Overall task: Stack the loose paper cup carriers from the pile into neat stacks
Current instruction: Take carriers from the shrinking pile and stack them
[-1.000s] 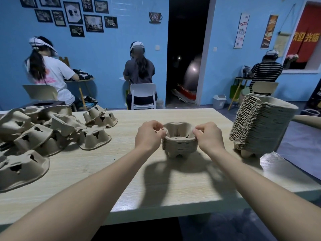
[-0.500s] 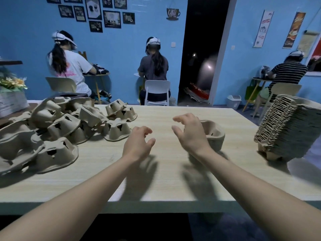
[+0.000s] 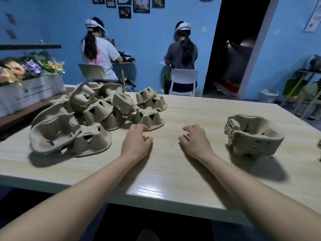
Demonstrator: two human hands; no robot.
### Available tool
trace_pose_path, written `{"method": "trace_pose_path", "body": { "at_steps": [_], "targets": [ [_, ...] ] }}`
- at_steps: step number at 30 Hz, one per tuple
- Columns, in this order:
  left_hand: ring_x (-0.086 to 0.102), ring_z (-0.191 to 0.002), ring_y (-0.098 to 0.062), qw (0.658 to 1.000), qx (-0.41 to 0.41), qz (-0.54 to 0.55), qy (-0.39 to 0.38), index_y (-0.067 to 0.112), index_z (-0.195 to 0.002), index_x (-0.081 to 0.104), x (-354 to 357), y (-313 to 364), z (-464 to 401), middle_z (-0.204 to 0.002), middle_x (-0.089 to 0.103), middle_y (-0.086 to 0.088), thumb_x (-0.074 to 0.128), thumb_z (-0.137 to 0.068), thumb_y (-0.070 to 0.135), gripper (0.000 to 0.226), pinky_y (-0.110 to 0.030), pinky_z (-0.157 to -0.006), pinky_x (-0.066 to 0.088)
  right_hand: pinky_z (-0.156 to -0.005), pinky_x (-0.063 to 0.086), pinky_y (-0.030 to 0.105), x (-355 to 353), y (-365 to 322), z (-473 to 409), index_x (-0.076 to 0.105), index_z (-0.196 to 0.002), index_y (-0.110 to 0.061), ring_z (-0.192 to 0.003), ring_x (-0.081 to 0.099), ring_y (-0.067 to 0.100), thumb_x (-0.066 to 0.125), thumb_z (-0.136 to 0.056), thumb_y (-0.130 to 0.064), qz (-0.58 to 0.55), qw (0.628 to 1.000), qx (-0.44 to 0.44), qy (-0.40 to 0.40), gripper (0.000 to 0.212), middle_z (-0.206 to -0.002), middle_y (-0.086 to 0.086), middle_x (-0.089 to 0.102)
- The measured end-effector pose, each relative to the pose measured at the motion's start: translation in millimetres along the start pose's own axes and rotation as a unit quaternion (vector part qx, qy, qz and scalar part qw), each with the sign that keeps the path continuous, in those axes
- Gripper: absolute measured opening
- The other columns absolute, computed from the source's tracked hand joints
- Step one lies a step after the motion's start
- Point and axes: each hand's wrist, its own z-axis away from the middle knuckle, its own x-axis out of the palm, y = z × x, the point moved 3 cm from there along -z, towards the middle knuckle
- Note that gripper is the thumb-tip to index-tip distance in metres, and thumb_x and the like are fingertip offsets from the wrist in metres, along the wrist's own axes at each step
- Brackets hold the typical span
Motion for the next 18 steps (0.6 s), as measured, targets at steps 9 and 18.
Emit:
{"method": "trace_pose_path", "body": {
  "at_steps": [9,18],
  "targets": [
    [0.03,-0.131,-0.025,0.996,0.03,-0.052,0.067,0.014,-0.134,0.039,5,10,-42,-0.142,0.032,-0.005,0.063,-0.086,0.021,0.055,-0.037,-0.106,0.03,-0.096,0.035,0.037,13,1,-10,0.056,-0.119,-0.012,-0.115,0.042,0.027,0.043,-0.094,-0.034,0.064,0.997,-0.034,-0.004,0.035,-0.123,0.008,0.049],
    [0.034,-0.127,-0.03,0.995,0.01,-0.084,0.051,0.01,-0.133,0.041,20,24,-73,-0.137,0.04,-0.01,0.058,-0.09,0.027,0.049,-0.042,-0.103,0.034,-0.095,0.034,0.037,14,2,-11,0.056,-0.119,-0.012,-0.115,0.041,0.025,0.041,-0.095,-0.036,0.073,0.996,-0.041,-0.009,0.037,-0.122,0.007,0.047]
  ]
}}
